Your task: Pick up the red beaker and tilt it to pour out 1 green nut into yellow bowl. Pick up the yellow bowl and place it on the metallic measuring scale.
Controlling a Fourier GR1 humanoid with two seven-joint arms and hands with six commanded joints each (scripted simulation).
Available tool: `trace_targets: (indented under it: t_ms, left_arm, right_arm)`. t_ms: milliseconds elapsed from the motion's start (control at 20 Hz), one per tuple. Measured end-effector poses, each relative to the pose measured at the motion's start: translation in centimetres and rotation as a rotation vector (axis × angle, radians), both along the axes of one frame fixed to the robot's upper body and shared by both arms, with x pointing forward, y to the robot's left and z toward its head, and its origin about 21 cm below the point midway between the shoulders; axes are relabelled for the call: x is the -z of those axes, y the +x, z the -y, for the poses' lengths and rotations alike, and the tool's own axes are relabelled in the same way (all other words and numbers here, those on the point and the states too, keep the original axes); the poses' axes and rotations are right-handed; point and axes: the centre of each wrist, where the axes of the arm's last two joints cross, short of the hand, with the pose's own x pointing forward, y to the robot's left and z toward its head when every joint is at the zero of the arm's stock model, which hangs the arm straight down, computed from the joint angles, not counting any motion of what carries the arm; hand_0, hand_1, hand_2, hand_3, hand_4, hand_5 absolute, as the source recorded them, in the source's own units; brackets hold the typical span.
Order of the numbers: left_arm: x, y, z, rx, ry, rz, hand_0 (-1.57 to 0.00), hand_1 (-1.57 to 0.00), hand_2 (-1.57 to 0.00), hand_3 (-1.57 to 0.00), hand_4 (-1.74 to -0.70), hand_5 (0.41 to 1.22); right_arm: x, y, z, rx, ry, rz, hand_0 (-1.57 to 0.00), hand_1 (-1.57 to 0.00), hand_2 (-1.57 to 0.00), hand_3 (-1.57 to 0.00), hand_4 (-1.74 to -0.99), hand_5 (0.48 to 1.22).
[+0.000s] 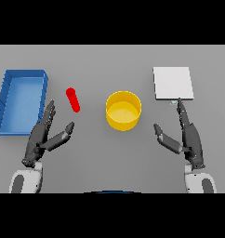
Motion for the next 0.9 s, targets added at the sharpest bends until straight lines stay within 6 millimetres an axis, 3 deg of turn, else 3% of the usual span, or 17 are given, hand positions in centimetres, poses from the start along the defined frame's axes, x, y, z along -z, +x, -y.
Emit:
trace_targets:
  t_ms: [400,900]
  left_arm:
    - [1.7,5.7,0.9,0.014,0.042,-0.014,0.00,0.00,0.00,0.00,-1.25,0.660]
    - [2.5,10.0,2.3,0.026,0.067,-0.024,0.00,0.00,0.00,0.00,-1.30,0.690]
  right_arm:
    - [-0.2,0.2,0.3,-0.011,0.008,0.010,0.00,0.00,0.00,0.00,-1.281,0.635]
    - [-0.4,0.2,0.6,-0.007,-0.001,0.004,0.00,0.00,0.00,0.00,-1.271,0.646]
